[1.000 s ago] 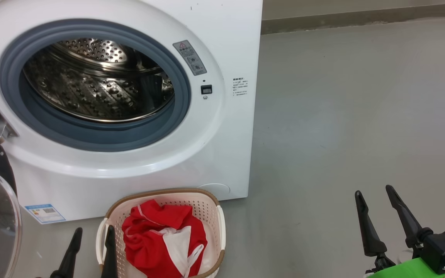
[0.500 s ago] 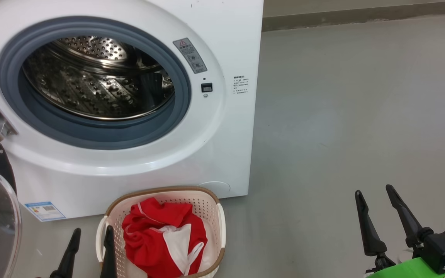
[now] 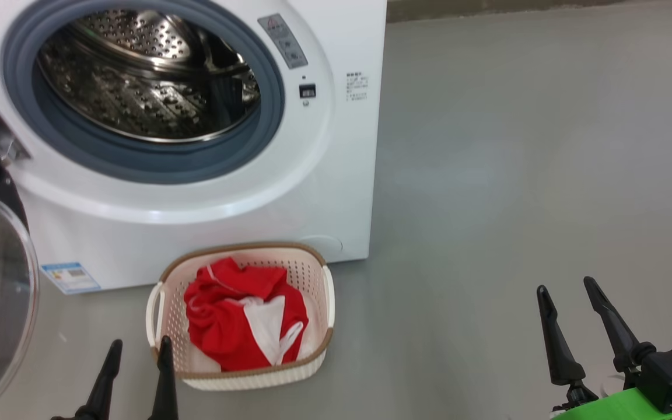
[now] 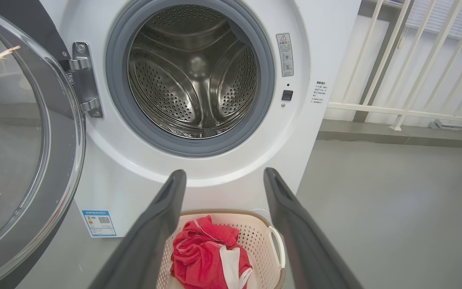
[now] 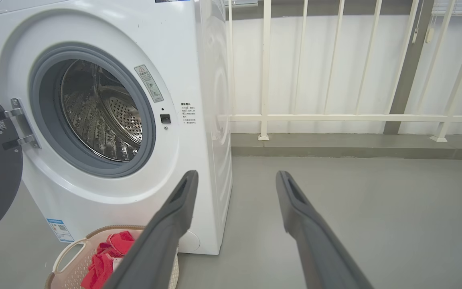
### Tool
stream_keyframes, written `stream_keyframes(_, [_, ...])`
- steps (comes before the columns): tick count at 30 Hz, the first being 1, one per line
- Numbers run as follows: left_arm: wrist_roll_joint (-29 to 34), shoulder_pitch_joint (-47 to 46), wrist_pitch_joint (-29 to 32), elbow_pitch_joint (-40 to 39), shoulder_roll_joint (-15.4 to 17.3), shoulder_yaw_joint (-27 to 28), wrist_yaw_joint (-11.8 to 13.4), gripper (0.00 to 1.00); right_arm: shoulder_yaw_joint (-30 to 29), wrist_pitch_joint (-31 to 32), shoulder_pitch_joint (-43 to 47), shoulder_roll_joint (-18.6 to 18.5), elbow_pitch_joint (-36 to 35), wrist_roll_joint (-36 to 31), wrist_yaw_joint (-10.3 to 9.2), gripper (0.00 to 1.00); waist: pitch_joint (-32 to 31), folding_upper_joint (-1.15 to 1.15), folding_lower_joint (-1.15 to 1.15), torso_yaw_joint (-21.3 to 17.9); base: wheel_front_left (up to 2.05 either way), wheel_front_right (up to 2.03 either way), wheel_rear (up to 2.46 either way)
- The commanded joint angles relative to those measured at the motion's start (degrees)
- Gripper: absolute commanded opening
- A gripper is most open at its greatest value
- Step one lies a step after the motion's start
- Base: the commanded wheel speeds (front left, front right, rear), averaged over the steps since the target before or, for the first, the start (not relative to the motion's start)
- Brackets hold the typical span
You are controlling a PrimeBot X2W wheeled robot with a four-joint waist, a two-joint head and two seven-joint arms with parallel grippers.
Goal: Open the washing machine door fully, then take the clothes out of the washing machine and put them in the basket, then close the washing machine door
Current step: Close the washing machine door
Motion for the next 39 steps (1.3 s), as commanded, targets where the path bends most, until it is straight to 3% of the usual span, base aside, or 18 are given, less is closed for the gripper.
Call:
stream_keyframes(1, [-0.18, -2.1, -0.5, -1.94, 0.96, 1.57, 0.59, 1.0, 1.42, 0.03, -1.59, -0.77, -1.79, -0.04, 0.35, 1.0, 0.63, 0.0, 0.0, 0.08, -1.38, 1.38, 0.0])
stream_keyframes(8, [-1.13, -3.24, -0.51, -4.18, 0.88, 1.53, -0.07, 1.0, 1.47, -0.17, -2.25, -0.77, -1.86, 0.26, 0.35, 1.0, 2.28, 0.0, 0.0, 0.33, -0.84, 0.84, 0.0])
stream_keyframes(23, [1.76, -3.18, -0.52, -5.26, 0.62, 0.97, 2.33, 1.0, 1.48, -0.56, -2.88, -0.77, -1.21, 0.3, 0.35, 1.0, 2.56, 0.0, 0.0, 1.79, -0.03, 0.03, 0.0])
stream_keyframes(39, [2.08, -2.16, -0.52, -7.65, 0.31, -0.14, 4.24, 1.0, 2.28, -0.3, -2.56, -0.77, -1.92, -0.39, 0.35, 1.0, 1.51, 0.0, 0.0, 9.25, 0.0, 0.0, 0.0])
